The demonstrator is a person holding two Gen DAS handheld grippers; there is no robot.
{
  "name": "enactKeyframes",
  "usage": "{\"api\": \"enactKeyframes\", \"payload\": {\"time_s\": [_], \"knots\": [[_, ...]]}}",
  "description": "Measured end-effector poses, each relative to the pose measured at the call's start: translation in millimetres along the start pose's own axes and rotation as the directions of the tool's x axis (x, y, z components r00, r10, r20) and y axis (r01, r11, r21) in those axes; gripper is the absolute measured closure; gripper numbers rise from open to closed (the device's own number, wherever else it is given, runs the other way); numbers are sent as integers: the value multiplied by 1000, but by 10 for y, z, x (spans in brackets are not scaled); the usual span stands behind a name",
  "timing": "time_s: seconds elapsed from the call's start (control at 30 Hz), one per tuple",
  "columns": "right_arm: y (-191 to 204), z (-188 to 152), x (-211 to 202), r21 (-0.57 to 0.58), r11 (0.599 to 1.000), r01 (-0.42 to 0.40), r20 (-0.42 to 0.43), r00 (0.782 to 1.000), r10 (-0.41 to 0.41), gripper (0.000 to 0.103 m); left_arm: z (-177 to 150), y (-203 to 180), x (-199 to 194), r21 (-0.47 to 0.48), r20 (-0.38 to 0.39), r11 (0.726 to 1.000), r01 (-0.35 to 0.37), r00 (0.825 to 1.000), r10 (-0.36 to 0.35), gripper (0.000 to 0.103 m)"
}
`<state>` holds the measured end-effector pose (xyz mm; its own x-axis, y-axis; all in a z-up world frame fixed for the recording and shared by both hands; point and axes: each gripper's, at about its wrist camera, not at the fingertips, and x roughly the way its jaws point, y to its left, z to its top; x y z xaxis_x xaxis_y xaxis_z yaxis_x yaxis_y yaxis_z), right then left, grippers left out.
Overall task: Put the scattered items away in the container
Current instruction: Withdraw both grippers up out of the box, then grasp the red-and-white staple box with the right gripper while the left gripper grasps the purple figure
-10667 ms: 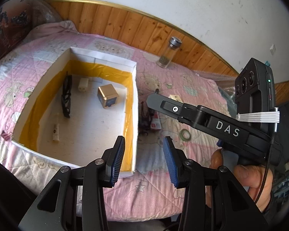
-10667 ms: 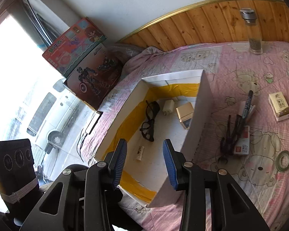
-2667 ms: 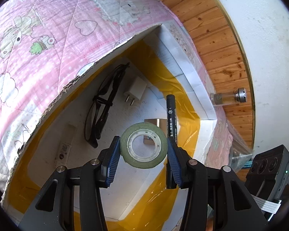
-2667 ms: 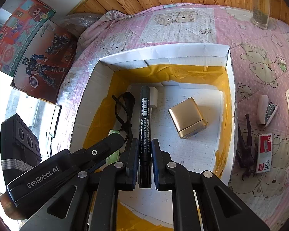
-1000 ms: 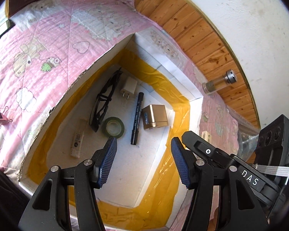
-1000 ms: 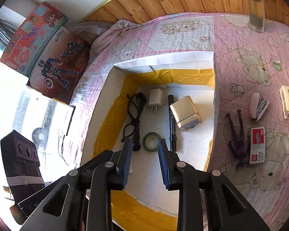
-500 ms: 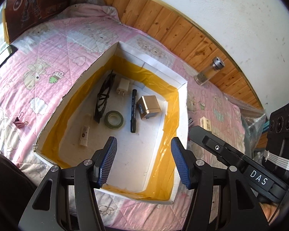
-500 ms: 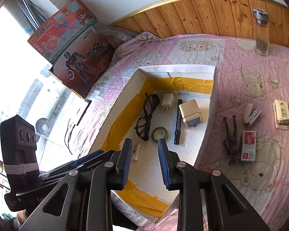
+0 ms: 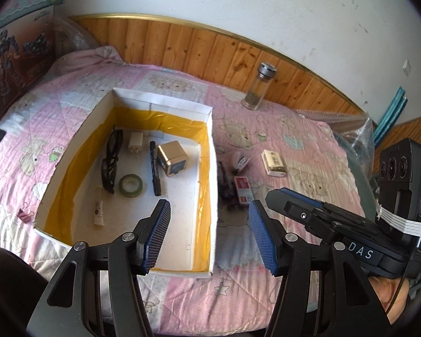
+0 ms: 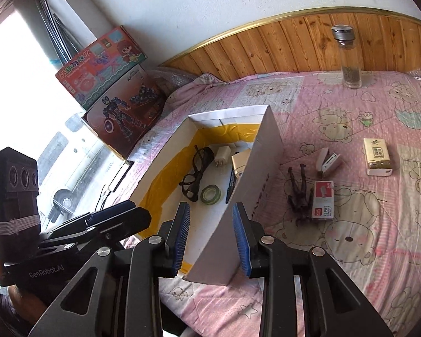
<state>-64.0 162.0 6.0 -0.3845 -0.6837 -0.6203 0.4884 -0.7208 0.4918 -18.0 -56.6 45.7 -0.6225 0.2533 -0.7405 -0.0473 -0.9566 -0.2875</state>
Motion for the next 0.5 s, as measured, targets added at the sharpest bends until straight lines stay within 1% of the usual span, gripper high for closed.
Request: {"api": "enactKeyframes", "payload": {"time_s": [0.1,0.27,0.4,0.5], "knots": [[-195,-95,-76,16,999,39,10,999,-40,70,-46,-126,98,18,-29,1000,23,999,-22,42],[-587,-243,-80,85,992,94,-10,996,-93,70,-122,-336,292,42,-75,998,46,996,-43,42],[-837,-279,26,118,981,156,-38,988,-153,70,-121,-497,414,75,-91,996,54,995,-47,42],[-982,-229,171,121,970,210,-55,977,-204,69,-109,-595,480,107,-97,993,52,994,-41,42]]}}
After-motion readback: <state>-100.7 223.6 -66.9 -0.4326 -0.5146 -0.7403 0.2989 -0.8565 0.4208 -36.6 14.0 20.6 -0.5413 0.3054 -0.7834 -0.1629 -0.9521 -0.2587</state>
